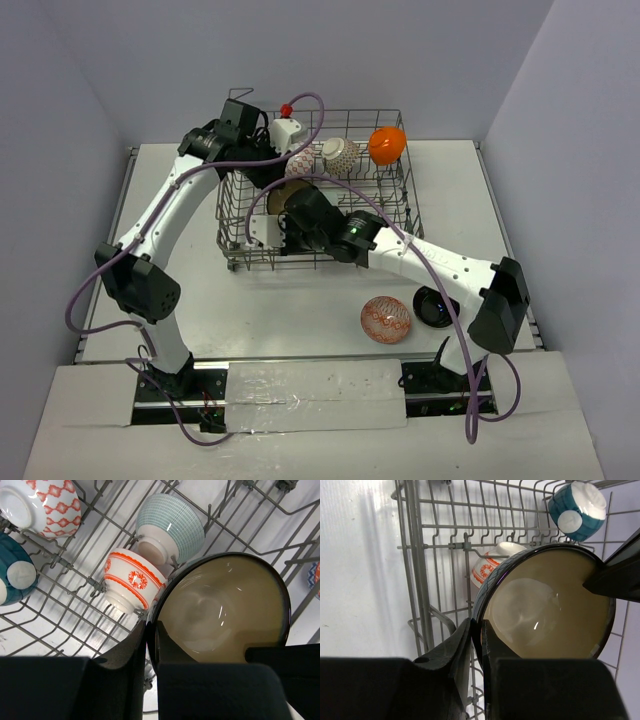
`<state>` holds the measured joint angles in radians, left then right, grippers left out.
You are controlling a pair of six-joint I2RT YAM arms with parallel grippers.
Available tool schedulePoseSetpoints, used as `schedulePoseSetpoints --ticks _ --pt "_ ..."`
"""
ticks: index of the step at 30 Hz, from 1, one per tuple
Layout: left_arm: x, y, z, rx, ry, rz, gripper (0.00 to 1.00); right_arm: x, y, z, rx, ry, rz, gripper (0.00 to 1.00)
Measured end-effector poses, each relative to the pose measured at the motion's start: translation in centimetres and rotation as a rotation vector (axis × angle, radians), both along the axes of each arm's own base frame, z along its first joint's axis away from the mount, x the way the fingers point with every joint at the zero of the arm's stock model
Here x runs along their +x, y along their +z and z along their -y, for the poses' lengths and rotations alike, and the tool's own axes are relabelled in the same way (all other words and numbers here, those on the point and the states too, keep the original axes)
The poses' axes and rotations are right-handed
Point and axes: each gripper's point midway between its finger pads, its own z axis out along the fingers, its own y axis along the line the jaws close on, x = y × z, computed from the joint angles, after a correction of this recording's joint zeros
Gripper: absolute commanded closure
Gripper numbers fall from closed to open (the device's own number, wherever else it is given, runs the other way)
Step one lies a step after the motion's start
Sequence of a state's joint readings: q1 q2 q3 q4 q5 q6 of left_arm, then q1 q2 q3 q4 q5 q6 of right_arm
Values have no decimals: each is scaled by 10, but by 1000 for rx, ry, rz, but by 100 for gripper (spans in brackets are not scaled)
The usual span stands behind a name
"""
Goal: Load the bowls into the dish rack
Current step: Pass from the left arm to the right
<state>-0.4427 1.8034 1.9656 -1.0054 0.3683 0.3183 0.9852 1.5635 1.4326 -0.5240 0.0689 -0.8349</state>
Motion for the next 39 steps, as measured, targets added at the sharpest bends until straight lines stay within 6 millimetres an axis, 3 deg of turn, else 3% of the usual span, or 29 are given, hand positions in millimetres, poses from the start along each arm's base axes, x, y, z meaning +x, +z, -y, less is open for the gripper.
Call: schedulePoseSetpoints --ticks 7,15,23,30,39 --pt "10 -2 3 -9 8 31 99 12 -7 3 -20 -20 -4 100" --pt "22 -13 7 -6 18 33 89 23 -15 5 -46 -36 -13 100" --pt "30 -31 10 -19 61 18 83 27 -26 7 -82 -38 -34 100" --pt "34 -34 13 -34 76 16 80 30 -29 8 -90 -43 -34 100" --pt "40 -51 12 -15 107 -18 67 33 -29 10 -92 -49 -32 100"
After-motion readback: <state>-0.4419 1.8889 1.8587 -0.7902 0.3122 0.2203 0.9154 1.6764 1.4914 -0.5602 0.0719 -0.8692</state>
